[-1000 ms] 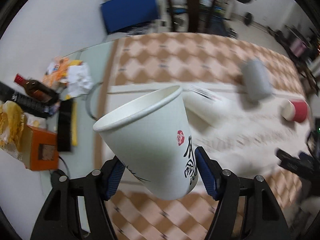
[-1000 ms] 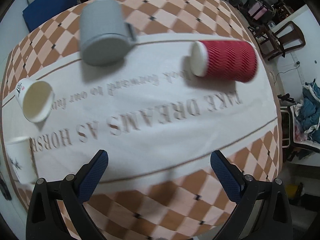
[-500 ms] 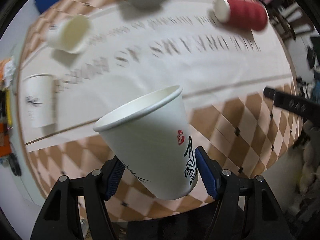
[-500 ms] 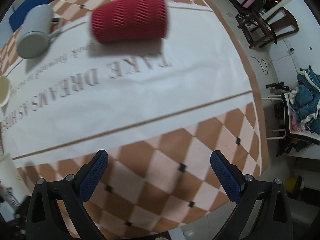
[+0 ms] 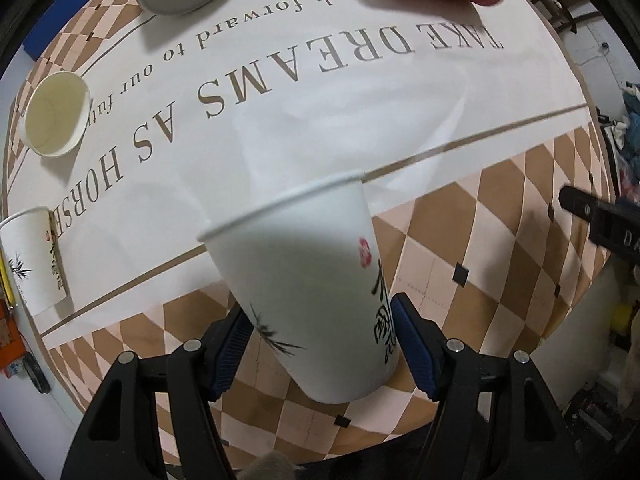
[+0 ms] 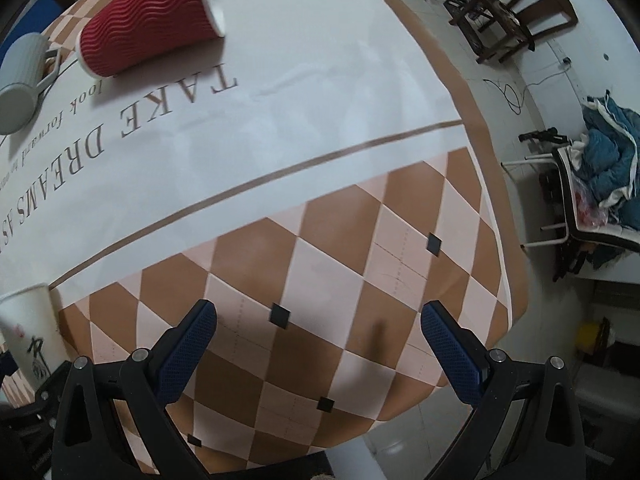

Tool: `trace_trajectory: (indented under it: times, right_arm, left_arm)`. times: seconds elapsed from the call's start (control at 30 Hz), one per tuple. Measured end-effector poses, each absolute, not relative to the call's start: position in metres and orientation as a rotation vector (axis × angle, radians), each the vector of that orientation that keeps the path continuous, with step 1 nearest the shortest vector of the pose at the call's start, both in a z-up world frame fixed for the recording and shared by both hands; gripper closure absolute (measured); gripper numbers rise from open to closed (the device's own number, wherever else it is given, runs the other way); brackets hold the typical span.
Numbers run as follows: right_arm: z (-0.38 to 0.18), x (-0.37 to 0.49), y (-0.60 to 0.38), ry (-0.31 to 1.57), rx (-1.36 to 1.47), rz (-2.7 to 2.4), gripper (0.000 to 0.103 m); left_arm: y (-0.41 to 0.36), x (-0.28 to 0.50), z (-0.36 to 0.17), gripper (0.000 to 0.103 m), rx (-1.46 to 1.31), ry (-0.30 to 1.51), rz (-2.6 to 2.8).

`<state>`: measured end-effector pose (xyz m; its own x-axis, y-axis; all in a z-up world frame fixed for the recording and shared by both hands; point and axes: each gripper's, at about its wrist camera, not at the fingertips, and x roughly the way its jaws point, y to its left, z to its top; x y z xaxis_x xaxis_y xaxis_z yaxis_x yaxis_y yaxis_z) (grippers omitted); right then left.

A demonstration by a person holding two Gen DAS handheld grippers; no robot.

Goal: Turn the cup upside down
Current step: 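Lift the white calligraphy cup with the right tool and rotate it rim-down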

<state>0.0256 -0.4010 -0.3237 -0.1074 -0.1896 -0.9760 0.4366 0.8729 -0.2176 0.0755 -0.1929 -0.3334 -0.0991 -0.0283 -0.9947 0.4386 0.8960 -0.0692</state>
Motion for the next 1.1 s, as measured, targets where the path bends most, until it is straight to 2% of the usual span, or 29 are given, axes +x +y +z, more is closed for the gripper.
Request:
trace_trajectory:
  times: [0.17, 0.23, 0.3, 0.53, 0.77, 0.83, 0.93, 1.1]
  right_arm:
    - [-0.320, 0.020, -0.406, 1.589, 0.195, -0.544, 0.000]
    - [-0.318, 0.020, -0.406, 1.585, 0.198, -0.547, 0.000]
    - [-0.315, 0.020, -0.403, 1.580, 0.200, -0.550, 0.000]
    - [-0.303, 0.017, -0.402, 1.560, 0.206, -0.546, 0.000]
    - [-0.264, 0.020, -0.387, 1.529, 0.211, -0.432, 0.000]
    - [-0.249, 0.029, -0.368, 1.518, 0.102, -0.320, 0.000]
    - [-0.231, 0.042, -0.319, 1.475, -0.219, -0.102, 0.000]
    - [-0.232, 0.030, -0.218, 1.279, -0.908, 0.275, 0.000]
  left_arm:
    - [-0.191, 0.084, -0.336, 0.025, 0.253, 1.628, -0.390]
    - [-0.190, 0.086, -0.336, 0.015, 0.228, 1.629, -0.387]
    - [-0.185, 0.088, -0.335, 0.011, 0.199, 1.630, -0.383]
    - [-0.146, 0.095, -0.313, 0.006, 0.062, 1.604, -0.353]
    - [-0.101, 0.085, -0.221, 0.001, -0.083, 1.444, -0.310]
    - [-0.087, 0.077, -0.199, 0.000, -0.035, 1.371, -0.221]
    - [-0.064, 0.063, -0.195, 0.000, 0.031, 1.324, -0.070]
    - [-0.022, 0.040, -0.246, 0.000, 0.057, 1.410, 0.133]
